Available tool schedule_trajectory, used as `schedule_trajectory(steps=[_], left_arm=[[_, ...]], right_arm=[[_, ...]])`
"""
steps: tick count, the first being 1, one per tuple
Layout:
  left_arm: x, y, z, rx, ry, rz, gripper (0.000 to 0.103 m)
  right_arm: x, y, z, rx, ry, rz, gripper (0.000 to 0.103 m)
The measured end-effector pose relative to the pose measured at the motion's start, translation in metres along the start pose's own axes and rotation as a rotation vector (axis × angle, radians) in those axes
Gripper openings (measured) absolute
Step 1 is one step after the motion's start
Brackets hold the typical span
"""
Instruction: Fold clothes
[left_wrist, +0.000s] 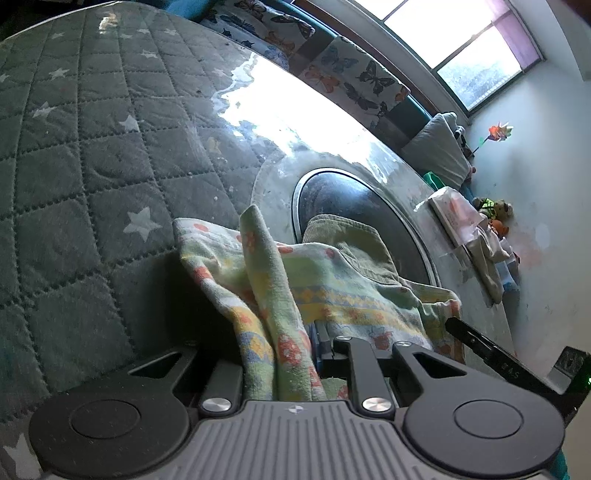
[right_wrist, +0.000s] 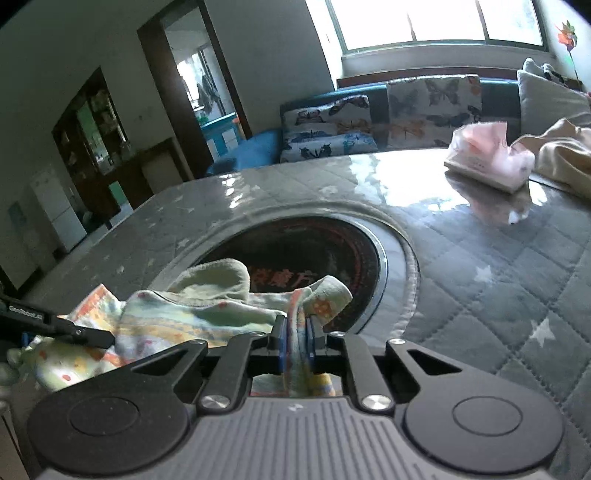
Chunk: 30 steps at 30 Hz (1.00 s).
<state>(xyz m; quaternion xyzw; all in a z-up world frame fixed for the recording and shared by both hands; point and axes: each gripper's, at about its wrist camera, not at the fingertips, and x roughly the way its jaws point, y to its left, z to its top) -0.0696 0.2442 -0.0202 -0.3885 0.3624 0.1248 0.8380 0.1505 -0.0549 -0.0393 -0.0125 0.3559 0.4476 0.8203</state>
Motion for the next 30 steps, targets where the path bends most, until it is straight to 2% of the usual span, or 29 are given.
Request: schedule_trajectory(steps=[4,7,9,11,15,17,20,25,30], left_arm=[[0.000,0.003,0.003,-0.001,0.008,-0.008,0.018],[0.000,0.005,0.005,0.004,0.011,-0.012,0.018],[0.000,0.006,0.006,0.006,0.012,-0.017,0.018],[0.000,0.006,0.006,0.014,0.012,-0.014,0.018],[-0.001,0.004,0.006,0.031,0.012,-0.005,0.018],[-0.002,-0.002,0.005,0.065,0.009,0.021,0.017],[-0.004,-0.011,0.005,0.112,0.006,0.048,0.017],[-0.012,-0.028,0.007,0.163,-0.015,0.012,0.013],[-0.012,-0.053,0.004,0.223,-0.014,-0.027,0.013]], right_arm=[[0.007,-0.014,-0.003,0.053,0.022,-0.027,0.021],[0.007,-0.021,-0.006,0.072,0.026,-0.021,0.037],[0.007,-0.021,-0.007,0.075,0.021,-0.014,0.037],[0.008,-0.017,-0.008,0.064,0.027,0.000,0.034],[0.009,-0.006,-0.010,0.042,0.044,0.015,0.015],[0.005,-0.005,-0.010,0.051,0.033,0.018,0.010],[-0.006,-0.003,-0.009,0.068,0.002,0.026,0.009],[-0.034,0.005,-0.007,0.070,-0.067,0.027,0.009],[-0.063,0.008,-0.009,0.058,-0.114,-0.016,0.009]])
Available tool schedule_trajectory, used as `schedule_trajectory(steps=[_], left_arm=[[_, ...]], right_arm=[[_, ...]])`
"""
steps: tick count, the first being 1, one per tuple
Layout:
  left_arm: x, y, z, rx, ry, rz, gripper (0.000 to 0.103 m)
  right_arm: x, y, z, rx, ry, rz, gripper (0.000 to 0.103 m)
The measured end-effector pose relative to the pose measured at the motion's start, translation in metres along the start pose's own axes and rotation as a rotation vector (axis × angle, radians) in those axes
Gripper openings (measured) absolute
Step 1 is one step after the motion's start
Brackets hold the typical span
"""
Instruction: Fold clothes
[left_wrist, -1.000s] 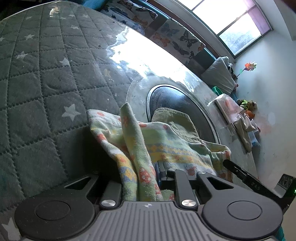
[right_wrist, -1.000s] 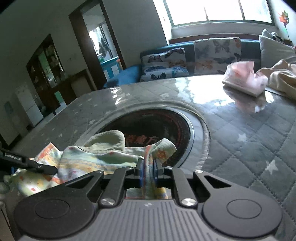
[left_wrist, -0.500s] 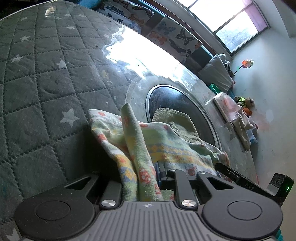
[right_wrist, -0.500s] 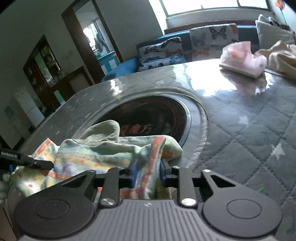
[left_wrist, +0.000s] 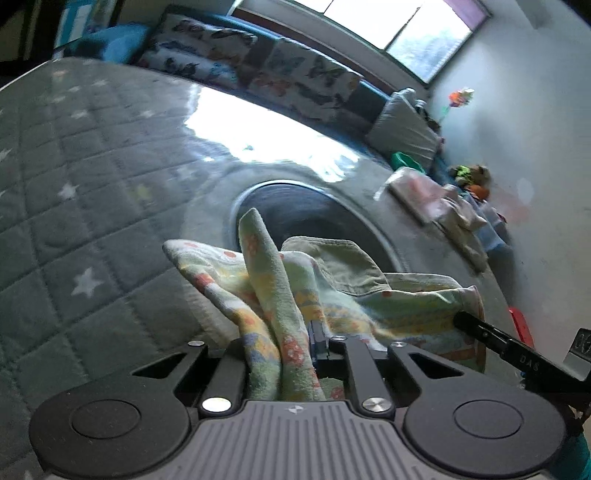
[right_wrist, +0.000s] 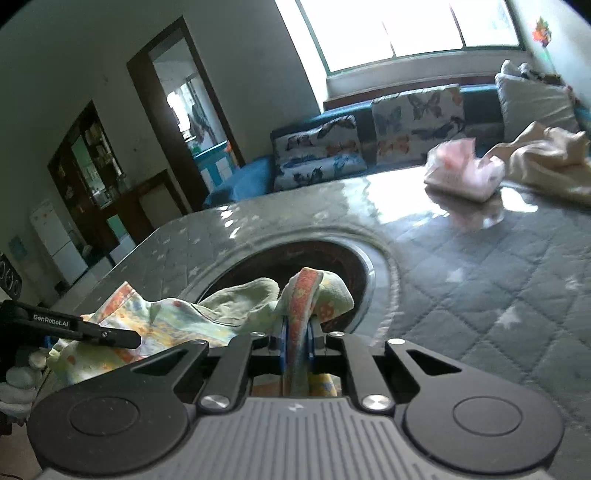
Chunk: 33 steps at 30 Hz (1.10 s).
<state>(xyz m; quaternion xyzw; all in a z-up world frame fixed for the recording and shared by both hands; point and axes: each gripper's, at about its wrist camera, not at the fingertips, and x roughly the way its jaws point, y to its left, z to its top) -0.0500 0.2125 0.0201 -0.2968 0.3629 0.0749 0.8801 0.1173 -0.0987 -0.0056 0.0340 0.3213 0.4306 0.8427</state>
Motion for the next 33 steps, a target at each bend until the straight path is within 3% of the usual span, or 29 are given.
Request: schedule_trajectory(steps=[16,33], left_arm=[[0.031,-0.129,-0.009,0.258,0.036,-0.136,0.013],[0.047,-0.235,-0.031,0.496,0.031,-0.182,0.013]], right_arm=[[-0.135,-0.039,-0.005,0.027,-0.182,-0.241,0.009],[-0.224,-0.065,-0.024,0.073,-0.327,-0.407,0.009]])
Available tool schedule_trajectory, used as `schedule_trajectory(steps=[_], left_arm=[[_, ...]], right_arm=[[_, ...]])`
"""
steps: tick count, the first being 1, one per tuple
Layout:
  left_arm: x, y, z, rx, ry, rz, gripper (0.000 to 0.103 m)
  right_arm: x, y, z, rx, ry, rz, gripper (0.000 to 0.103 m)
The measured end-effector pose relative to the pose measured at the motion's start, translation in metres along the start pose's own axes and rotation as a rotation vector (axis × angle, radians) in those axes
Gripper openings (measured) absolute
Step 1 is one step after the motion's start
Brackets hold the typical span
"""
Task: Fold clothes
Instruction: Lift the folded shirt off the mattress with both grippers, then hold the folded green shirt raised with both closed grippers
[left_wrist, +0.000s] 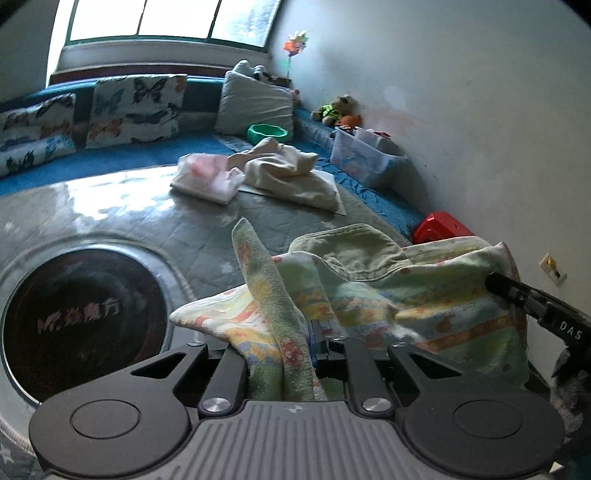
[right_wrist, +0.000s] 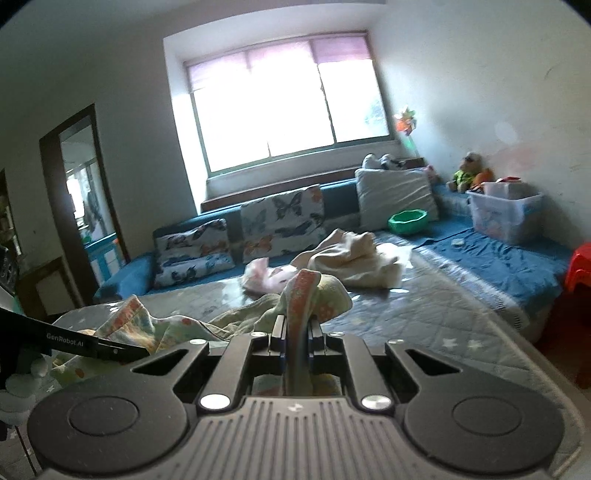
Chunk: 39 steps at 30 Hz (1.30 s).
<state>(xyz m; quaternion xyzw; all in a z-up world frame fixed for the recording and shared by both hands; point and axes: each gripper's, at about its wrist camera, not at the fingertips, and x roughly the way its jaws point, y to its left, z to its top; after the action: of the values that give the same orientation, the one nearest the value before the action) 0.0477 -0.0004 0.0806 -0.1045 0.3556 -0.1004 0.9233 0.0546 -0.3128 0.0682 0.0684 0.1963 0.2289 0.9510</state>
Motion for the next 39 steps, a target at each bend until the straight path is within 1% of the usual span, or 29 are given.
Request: schedule_trajectory(steps=[6,12,23,31,39], left_arm=[[0.005,-0.025,0.005,0.068,-0.016,-0.003,0.013],[0.000,-0.039,0.005,0.114,-0.044,-0.003,0.013],[-0.014,-0.056,-0.001,0.153,-0.075,0.000,0.013],[-0.016,-0.057,-0.002,0.155,-0.085,0.016,0.013],[-0.011,-0.051,0.009,0.144,-0.091,0.041,0.013]], right_arm=[[-0.021,-0.009,0.001,-0.003,-0.039,-0.042,0.009],[-0.041,-0.008,0.000,-0.007,-0.077,-0.061,0.009],[-0.076,0.000,-0.006,-0.030,-0.125,-0.079,0.009],[-0.083,0.003,-0.002,-0.059,-0.137,-0.065,0.009],[-0.067,0.004,0.007,-0.074,-0.129,-0.047,0.009]])
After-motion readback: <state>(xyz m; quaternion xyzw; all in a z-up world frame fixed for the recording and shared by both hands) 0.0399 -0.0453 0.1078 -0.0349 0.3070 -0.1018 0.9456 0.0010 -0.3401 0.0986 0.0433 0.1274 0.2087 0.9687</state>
